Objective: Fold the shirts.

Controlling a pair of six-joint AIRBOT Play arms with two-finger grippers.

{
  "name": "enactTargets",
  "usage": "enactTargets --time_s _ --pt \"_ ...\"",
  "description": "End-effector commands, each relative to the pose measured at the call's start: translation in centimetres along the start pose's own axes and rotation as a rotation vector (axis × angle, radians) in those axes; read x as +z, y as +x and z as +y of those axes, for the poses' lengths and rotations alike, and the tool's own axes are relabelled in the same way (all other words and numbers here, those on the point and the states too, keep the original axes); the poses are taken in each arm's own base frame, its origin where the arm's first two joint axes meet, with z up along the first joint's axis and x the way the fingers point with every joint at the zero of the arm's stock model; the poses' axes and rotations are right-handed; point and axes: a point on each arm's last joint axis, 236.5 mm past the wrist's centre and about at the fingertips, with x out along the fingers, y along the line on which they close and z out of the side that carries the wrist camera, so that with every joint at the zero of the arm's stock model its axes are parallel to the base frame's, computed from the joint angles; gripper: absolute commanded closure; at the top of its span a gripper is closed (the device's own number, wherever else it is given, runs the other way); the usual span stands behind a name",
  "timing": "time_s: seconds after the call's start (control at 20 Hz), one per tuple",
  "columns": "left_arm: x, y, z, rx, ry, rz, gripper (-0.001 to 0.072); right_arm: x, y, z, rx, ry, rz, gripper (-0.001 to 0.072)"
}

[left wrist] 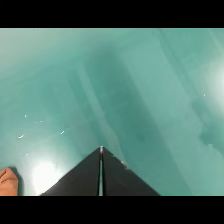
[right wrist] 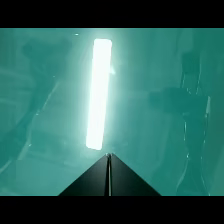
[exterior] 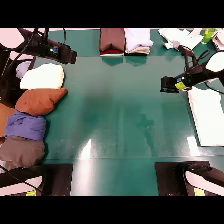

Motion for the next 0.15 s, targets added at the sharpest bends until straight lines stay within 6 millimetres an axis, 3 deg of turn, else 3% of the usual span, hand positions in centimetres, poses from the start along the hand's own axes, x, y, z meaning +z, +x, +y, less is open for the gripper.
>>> enactTargets --time_s 0.0,0.1 --pt "0.08 -0.02 0.01 0.000 0.000 -0.003 0.0677 0.67 -0.23 1.27 0.014 -0.035 -0.010 0.0695" --pt "0.08 -0.02 0.01 0.000 0.000 -0.003 0.0677 0.92 -0.45 1.36 0.016 -0.036 -0.019 0.0695"
